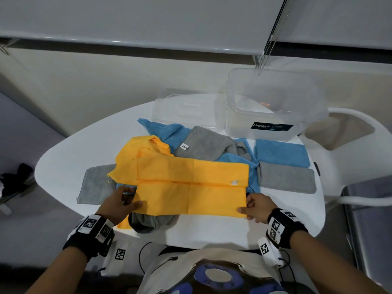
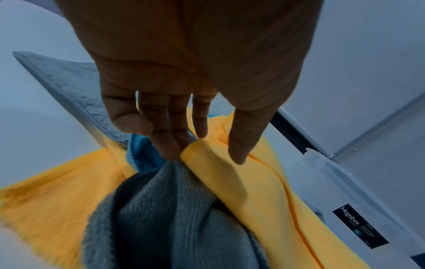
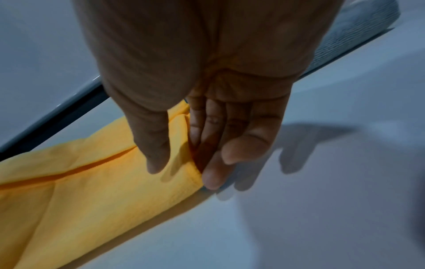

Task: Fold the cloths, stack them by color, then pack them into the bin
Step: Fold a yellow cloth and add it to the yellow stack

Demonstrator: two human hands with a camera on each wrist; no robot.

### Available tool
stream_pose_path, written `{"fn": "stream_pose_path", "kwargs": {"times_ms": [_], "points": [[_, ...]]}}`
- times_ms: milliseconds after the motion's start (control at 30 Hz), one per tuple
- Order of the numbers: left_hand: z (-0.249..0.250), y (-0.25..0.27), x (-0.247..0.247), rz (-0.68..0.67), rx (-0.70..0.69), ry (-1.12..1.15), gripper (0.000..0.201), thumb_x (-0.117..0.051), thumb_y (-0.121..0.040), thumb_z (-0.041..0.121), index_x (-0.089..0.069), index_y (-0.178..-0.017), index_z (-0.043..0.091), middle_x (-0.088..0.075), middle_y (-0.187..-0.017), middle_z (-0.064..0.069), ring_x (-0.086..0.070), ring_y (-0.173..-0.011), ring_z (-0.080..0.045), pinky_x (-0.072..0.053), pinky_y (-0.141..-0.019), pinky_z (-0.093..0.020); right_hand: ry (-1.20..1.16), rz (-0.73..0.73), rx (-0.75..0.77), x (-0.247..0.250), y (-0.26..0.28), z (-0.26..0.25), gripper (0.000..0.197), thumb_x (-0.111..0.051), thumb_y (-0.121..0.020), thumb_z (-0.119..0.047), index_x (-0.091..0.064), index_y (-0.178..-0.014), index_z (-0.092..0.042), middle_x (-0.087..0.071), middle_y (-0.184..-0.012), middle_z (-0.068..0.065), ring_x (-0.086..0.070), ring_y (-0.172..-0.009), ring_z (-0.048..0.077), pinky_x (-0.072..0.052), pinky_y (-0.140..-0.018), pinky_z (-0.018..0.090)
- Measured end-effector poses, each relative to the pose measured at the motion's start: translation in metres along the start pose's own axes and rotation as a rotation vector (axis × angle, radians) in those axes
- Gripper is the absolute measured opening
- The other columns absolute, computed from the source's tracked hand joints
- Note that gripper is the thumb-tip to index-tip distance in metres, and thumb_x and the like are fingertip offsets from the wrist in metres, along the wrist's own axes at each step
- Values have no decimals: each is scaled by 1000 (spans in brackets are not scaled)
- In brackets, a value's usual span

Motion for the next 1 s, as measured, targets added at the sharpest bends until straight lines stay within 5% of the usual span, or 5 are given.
{"fn": "stream_pose_path", "kwargs": {"times_ms": [133,400,700,800,1000], "points": [[-1,-4,2,-20,-7,-16,39,-76,-80,32,-55,-111,20,-64,-99,-2,-61,-93,-21,-50,-83,-38,21,-23,18,1,0,-1,26,-78,-80,-24,-56,-78,-11,-69,-70,3,-72,-65,14,-43,-45,18],[1,-4,10,49,-105,-77,14,-78,-79,27,-65,-80,22,-68,-80,0,-64,-78,-18,-51,-73,-34,46,-70,6,8,4,7,26,-81,-76,-17,-56,-76,-10,-68,-63,3,-69,-61,15,-40,-43,15],[-7,0,9,-60,-88,-149,16,-78,-79,26,-66,-86,17,-68,-73,0,-62,-67,-16,-49,-67,-29,135,-135,22,8,3,7,24,-82,-75,-19,-59,-79,-11,-69,-69,3,-69,-62,14,-46,-50,17],[-8,-2,12,-89,-78,-135,17,-78,-79,27,-67,-89,20,-69,-81,1,-65,-75,-16,-53,-75,-35,171,-153,21,10,1,7,26,-82,-74,-25,-60,-80,-13,-71,-71,2,-71,-71,20,-50,-58,21],[12,-21,25,78,-59,-68,25,-60,-91,41,-62,-109,24,-63,-103,1,-60,-96,-22,-47,-79,-35,-52,7,-9,29,-5,-11,34,-74,-82,-44,-63,-87,-12,-72,-80,4,-65,-58,13,-43,-47,22]]}}
Point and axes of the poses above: each hand's wrist, its own y-axis away from the middle knuckle, its own x-axis out of the back of the hand, z = x × y, the point moved 3 cm from there along -y, towards the middle knuckle
